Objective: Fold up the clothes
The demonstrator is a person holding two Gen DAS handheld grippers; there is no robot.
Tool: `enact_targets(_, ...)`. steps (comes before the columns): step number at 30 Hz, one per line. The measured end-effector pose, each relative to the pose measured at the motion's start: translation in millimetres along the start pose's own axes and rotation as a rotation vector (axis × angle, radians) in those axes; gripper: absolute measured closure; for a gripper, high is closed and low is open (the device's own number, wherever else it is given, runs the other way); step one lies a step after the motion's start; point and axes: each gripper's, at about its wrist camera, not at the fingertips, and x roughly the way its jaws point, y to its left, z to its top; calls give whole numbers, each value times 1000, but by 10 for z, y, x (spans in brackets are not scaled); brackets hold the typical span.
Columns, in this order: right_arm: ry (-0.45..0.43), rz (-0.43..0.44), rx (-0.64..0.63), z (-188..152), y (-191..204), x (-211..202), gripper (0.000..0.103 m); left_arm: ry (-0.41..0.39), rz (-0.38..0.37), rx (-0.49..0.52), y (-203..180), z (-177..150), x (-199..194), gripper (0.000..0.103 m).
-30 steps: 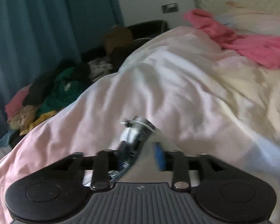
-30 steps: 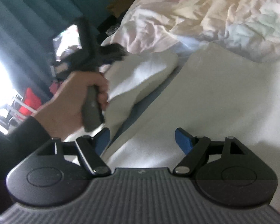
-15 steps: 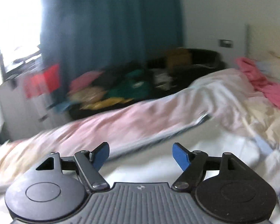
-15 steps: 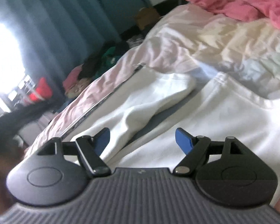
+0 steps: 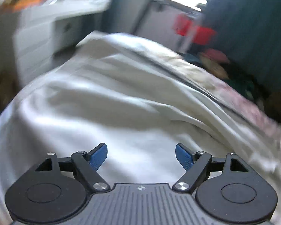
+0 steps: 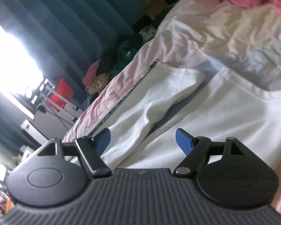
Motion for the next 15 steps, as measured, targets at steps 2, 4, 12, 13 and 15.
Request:
enact_targets(2, -26, -4, 23, 45, -99, -98, 24, 6, 10, -131, 360, 57, -90, 21)
enact_targets(4, -48, -9, 66, 58, -264, -219, 23, 3, 5, -230, 609, 88, -163, 20)
enact_targets(12, -41, -87, 299, 82, -944, -444, 23, 77, 97, -511, 1066, 112, -68, 18)
enact_targets(13, -36, -87, 335, 78, -1014, -452, 23, 77, 71, -551, 1116, 89, -14, 18)
enact_targets(15, -36, -101, 403, 56, -1138, -454, 23, 50, 21, -617, 1199, 71, 85, 18)
